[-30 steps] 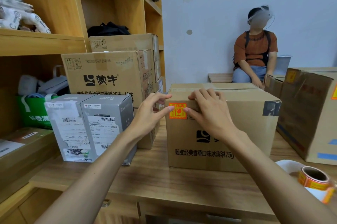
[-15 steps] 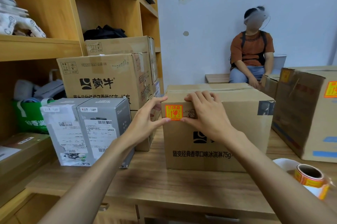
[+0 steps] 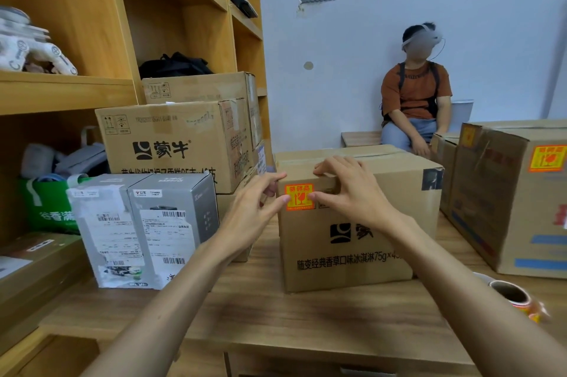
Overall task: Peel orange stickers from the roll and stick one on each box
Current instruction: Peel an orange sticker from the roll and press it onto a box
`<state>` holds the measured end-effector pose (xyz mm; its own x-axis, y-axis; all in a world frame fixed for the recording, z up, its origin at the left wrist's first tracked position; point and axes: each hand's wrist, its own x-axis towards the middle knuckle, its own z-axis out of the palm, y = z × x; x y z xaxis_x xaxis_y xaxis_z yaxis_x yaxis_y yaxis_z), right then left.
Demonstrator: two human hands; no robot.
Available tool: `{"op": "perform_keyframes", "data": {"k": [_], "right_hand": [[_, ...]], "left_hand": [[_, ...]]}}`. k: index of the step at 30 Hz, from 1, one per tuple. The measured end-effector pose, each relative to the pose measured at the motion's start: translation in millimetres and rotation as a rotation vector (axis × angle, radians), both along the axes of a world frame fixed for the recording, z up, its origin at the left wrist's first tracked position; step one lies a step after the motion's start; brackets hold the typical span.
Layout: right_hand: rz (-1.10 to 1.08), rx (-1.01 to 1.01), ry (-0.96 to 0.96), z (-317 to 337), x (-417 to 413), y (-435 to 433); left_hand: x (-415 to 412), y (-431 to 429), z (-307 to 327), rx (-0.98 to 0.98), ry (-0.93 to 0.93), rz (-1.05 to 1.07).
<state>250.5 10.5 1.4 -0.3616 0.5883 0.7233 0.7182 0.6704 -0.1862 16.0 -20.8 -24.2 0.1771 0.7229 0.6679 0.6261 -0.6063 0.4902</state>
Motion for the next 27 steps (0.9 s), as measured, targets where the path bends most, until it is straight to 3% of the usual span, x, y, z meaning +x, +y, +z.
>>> {"op": "perform_keyframes", "data": {"k": [3,5,9,11,14,19,24,27], "right_hand": [[-0.017,-0.052,0.064,11,19,-8],[-0.148,0.030,-0.016,12,29,-18],[-0.327,0.183,-0.085,2,23,-36],[-0.373,0.172,-0.117,-5,10,-40],[-0.428,0.179,-0.113,-10,-2,-41],[-0.395,0.256,-0.063,-14,6,-46],[-0.266,0.204,-0.029,-11,44,-55],[-0.213,0.143,0.030,-13,76,-57]], "left_hand": [[17,-11,1,0.028,0.119,0.003],[33,-18,5,0.058,0.158,-0.052],[53,-13,16,0.105,-0.032,-0.077],[52,6,22,0.026,-0.114,-0.001],[45,34,32,-0.149,-0.077,0.062],[38,51,41,-0.344,0.105,0.042],[28,40,37,-0.289,0.187,-0.006],[26,29,29,-0.244,0.114,-0.074]]}}
